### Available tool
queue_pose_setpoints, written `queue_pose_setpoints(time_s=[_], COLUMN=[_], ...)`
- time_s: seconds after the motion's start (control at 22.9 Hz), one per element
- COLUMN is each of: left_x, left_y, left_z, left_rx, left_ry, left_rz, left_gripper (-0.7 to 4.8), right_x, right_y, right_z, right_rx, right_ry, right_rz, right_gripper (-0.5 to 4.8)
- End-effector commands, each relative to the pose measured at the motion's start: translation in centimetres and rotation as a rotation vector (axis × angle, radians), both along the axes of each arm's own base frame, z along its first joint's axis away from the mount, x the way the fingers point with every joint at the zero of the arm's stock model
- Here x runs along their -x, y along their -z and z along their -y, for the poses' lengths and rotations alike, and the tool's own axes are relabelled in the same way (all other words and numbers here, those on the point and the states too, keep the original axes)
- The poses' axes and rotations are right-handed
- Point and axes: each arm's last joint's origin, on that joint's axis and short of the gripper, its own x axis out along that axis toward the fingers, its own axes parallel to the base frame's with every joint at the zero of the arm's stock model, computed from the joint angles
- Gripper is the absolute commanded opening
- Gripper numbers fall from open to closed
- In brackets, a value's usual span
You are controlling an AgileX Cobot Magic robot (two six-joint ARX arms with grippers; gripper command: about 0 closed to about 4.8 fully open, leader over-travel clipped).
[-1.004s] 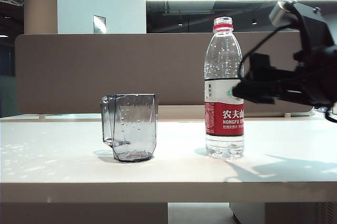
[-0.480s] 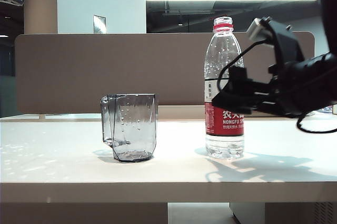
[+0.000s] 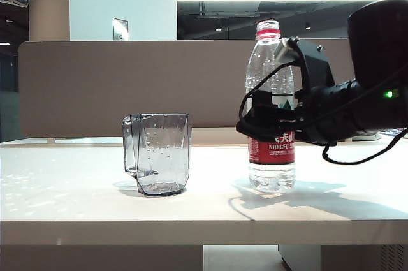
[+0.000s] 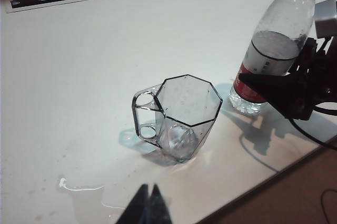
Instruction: Pick up the mineral water bottle on the table and pour water into the mug until it's half full.
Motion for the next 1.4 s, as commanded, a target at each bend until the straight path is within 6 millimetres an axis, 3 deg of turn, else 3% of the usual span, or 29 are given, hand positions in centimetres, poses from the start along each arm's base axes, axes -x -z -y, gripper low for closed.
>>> queue_pose_setpoints(time_s=[0.04,0.22,0.39,0.57,0.79,1.0,1.4], left_x=[0.0,0.0,0.0,0.0,0.0,0.0,0.0], left_y=[-0.2,-0.2,-0.2,-0.2,-0.2,-0.2,-0.2], left_z=[0.0,0.0,0.0,0.0,0.0,0.0,0.0], left_rx=[0.008,0.008,0.008,0.008,0.008,0.008,0.008], left_ry=[-0.001,-0.001,-0.001,-0.001,-0.001,-0.001,-0.001], left_rz=[0.016,0.016,0.016,0.016,0.016,0.016,0.016], left_gripper=[-0.05,-0.05,-0.05,-0.05,-0.05,-0.05,-0.05], right_x=[-0.2,-0.2,-0.1,0.2,0.0,-2.2,-3.4], right_y=[0.0,-0.1,0.1,-0.1,-3.0,-6.4,-8.7], right_z=[-0.2,-0.1,-0.1,0.1,0.1,-0.7,-1.1], right_rx=[-0.007,-0.008,0.026,0.166,0.31,0.495,0.721], right_ry=[-0.003,-0.001,-0.003,-0.031,-0.035,-0.009,0.01], right_rz=[0.006,0.01,-0.029,-0.026,0.025,0.005,0.145], right_gripper=[3.38,2.02,2.02,2.02,2.02,2.02,2.02])
